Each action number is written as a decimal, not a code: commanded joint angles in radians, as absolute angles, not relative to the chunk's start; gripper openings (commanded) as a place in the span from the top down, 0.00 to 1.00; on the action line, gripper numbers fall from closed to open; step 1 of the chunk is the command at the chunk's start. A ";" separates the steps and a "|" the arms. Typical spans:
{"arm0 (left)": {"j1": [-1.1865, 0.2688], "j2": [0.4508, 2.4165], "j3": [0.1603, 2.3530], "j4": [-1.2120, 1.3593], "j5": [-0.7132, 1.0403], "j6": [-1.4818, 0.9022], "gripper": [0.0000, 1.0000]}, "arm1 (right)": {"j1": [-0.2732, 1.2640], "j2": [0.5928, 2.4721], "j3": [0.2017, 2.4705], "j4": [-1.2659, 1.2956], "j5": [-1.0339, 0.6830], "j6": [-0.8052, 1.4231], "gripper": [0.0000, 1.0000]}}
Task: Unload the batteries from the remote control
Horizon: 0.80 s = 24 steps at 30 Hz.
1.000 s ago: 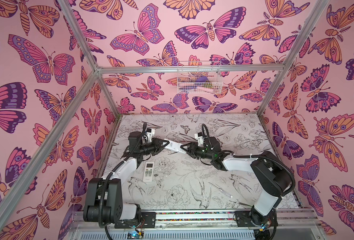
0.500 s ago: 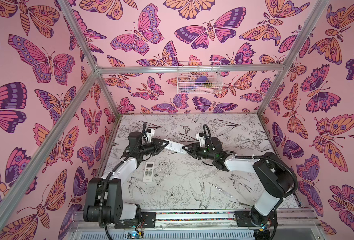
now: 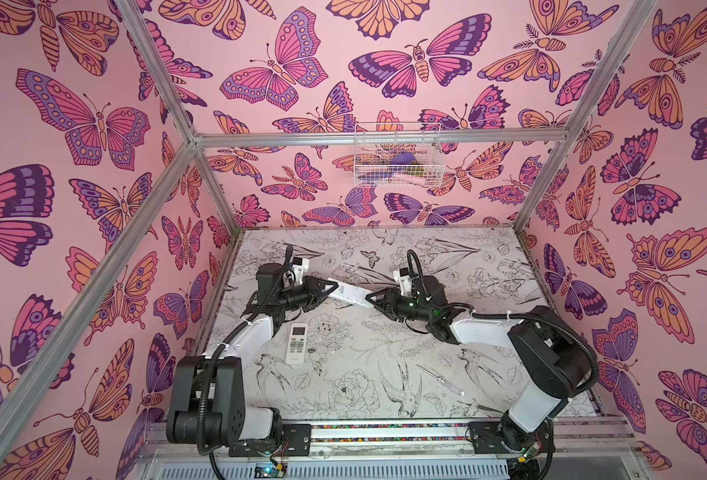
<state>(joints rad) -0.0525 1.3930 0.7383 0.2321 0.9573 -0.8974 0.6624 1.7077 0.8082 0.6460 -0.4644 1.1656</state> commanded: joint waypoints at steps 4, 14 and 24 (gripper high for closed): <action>-0.057 1.394 0.761 0.235 0.971 -0.877 1.00 | 0.661 1.618 0.801 0.589 -0.441 1.113 0.56; -0.054 1.395 0.765 0.231 0.981 -0.871 1.00 | 0.649 1.578 0.794 0.549 -0.449 1.101 0.63; -0.056 1.398 0.755 0.236 0.968 -0.873 1.00 | 0.652 1.580 0.811 0.571 -0.471 1.104 0.74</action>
